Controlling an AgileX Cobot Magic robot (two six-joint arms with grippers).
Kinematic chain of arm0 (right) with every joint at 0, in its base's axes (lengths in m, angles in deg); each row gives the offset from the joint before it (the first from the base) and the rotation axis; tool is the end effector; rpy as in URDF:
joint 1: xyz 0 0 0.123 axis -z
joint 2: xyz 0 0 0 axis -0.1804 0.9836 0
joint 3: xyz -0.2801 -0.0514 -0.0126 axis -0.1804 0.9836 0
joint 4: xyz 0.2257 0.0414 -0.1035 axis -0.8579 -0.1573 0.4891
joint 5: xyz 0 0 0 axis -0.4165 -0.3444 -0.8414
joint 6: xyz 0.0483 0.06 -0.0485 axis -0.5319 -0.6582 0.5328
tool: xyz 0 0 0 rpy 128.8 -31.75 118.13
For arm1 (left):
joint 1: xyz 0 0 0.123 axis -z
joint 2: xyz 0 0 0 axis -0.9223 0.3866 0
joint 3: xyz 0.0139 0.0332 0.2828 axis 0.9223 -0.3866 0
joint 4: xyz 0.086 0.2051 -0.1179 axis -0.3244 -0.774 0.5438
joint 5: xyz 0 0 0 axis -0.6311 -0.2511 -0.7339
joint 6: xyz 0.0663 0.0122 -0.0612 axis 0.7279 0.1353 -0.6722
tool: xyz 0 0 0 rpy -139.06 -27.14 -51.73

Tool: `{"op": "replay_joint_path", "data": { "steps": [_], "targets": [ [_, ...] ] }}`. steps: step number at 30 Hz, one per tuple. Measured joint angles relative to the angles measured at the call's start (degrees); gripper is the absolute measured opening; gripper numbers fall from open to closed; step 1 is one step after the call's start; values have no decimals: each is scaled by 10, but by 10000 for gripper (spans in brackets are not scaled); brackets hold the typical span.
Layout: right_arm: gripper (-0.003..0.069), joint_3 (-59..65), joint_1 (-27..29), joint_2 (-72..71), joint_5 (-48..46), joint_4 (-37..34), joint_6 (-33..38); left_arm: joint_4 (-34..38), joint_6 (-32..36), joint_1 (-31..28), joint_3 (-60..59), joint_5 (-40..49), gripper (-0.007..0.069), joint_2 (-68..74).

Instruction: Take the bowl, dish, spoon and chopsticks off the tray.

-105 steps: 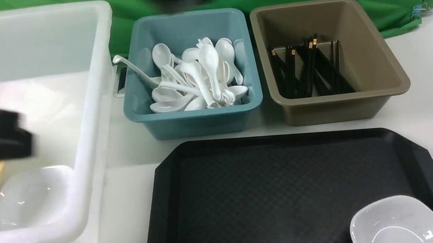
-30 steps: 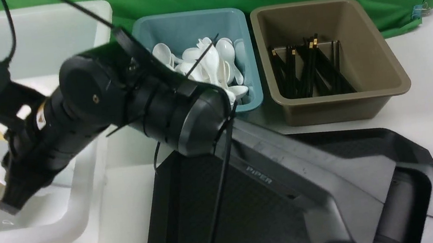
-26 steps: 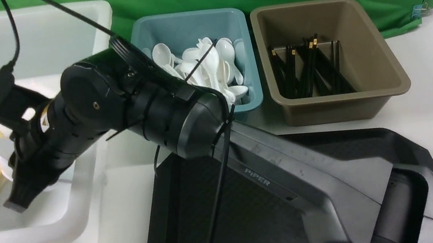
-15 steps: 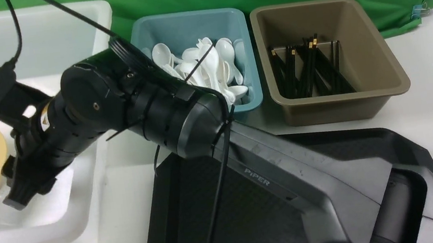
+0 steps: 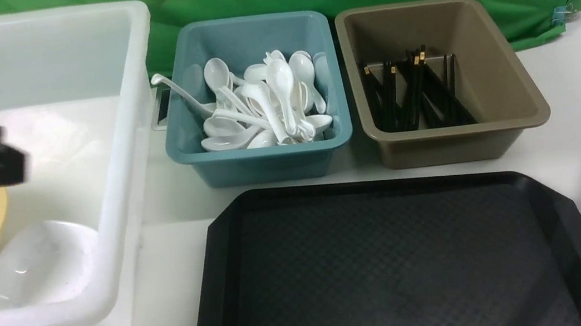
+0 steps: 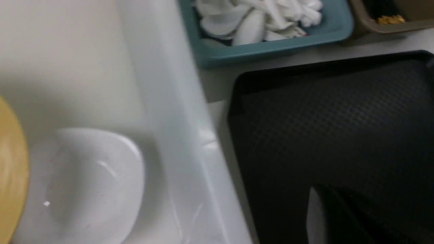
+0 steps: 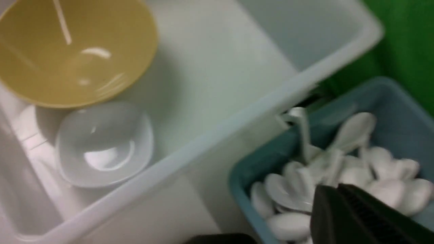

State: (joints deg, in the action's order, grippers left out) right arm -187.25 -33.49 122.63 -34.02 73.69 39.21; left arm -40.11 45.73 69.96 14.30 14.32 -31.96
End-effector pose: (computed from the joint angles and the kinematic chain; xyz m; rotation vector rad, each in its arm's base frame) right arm 0.2949 0.2857 0.4822 -0.9389 1.9705 0.3920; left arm 0.1802 -0.0365 0.4005 0.2939 2.3054 -0.3511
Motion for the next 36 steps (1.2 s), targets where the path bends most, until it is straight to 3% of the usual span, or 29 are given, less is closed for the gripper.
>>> {"op": "replay_joint_path", "data": {
  "steps": [3, 7, 13, 14, 17, 19, 22, 28, 36],
  "targets": [
    [6, 79, 6, -90, 0, 60, -21, -3, 7, 54, 0, -11, -17, -22],
    [6, 288, -4, -294, 34, 189, -97, -6, 20, 117, 0, -19, -17, -82],
    [6, 657, -21, -597, 217, 266, -238, -11, 17, 127, -43, -49, -17, -192],
    [6, 670, -21, -608, 225, 268, -242, -11, 17, 127, -46, -51, -17, -197],
    [6, 908, -23, -815, 334, 308, -335, -26, -27, 127, -129, -106, -17, -292],
    [6, 939, -23, -842, 346, 320, -357, -28, -34, 127, -150, -117, -17, -309],
    [6, 1104, -23, -1001, 392, 375, -442, -31, -60, 127, -248, -154, -17, -383],
    [6, 1196, -23, -1122, 470, 400, -464, -31, -85, 127, -370, -212, -17, -451],
    [28, 1202, -23, -1121, 484, 400, -464, -8, -89, 128, -407, -249, -15, -460]
  ]
}}
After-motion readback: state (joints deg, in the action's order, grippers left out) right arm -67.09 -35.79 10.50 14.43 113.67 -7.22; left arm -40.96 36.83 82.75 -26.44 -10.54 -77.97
